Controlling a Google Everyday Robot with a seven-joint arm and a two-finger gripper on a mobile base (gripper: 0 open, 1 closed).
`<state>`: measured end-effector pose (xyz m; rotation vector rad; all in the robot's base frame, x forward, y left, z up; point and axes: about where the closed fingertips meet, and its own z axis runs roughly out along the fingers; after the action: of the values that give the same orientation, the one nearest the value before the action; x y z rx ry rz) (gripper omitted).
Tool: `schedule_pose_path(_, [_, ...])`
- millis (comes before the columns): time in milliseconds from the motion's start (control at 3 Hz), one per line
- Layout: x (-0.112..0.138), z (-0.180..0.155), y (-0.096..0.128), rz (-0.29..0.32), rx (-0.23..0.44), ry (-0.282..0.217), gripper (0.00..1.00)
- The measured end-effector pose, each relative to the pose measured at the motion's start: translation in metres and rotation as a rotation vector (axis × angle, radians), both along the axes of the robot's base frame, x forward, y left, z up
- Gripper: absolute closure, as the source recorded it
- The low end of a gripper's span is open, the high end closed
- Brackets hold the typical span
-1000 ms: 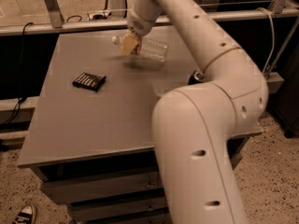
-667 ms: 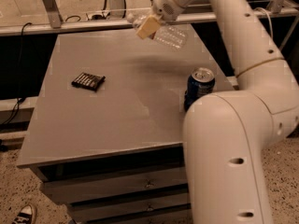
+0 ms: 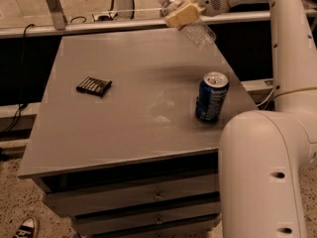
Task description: Place water bottle upright
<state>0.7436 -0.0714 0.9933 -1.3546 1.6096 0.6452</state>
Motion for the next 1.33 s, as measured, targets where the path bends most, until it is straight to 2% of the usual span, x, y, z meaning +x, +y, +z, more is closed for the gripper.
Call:
schedule_pose_path(333, [0.000,-0.002,-0.021,0.021,0.165,0.008,1.00])
schedule_pose_path(667, [-0.001,-0.005,-0.045,0.014,0.288,0.027,1.00])
schedule_pose_path(1333, [0.001,-0.001,-0.045,0.009,0.339,0.025,1.00])
